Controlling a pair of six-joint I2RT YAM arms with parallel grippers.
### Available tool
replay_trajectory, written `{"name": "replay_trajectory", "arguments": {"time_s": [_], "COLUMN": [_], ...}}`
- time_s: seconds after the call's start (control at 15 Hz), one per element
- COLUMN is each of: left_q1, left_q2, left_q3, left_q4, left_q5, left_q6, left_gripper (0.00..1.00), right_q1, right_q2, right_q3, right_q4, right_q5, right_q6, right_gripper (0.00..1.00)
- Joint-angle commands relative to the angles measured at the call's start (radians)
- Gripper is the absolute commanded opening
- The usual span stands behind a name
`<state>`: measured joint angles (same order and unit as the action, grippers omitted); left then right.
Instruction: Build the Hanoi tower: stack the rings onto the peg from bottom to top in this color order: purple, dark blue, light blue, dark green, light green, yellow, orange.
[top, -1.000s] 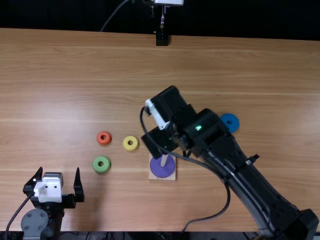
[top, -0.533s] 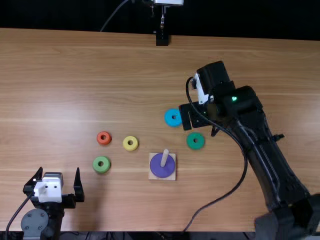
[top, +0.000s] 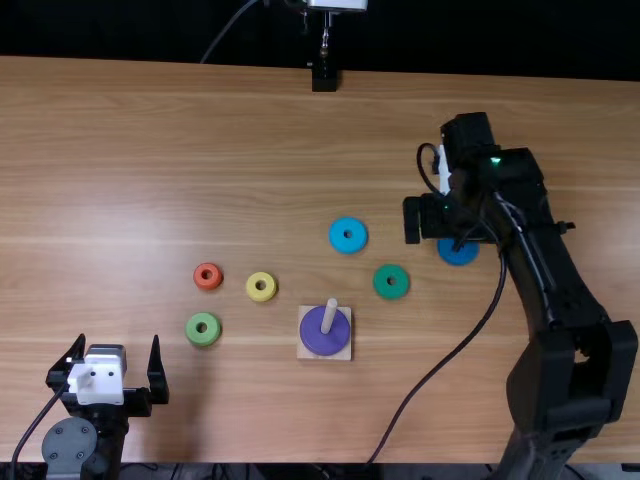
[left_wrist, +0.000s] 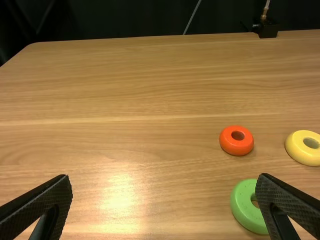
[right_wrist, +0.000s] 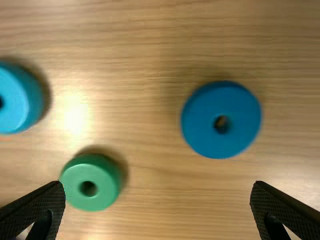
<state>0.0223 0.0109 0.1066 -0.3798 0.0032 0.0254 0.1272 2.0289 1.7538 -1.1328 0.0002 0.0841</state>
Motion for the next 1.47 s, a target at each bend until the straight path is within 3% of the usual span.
{"name": "replay_trajectory", "arguments": {"time_s": [0.0, 0.73, 1.4], "left_q1": [0.008, 0.008, 0.008], "left_q2": [-0.011, -0.011, -0.011], "left_q3": [-0.107, -0.107, -0.107], "left_q4": [-0.066, -0.066, -0.066], "left_q5": [-0.003, -0.003, -0.003], "left_q6": [0.002, 0.002, 0.002], "left_gripper": [1.00, 1.00, 1.00], "right_q1": [-0.034, -0.115, -0.129], "right_q2": [0.001, 0.151, 0.225], "right_q3": [0.021, 0.019, 0.032], "right_q4": [-0.002, -0.002, 0.003], "right_q5": [0.007, 0.005, 0.002], "right_q6": [0.006, 0.004, 0.006], "right_gripper": [1.00, 1.00, 1.00]}}
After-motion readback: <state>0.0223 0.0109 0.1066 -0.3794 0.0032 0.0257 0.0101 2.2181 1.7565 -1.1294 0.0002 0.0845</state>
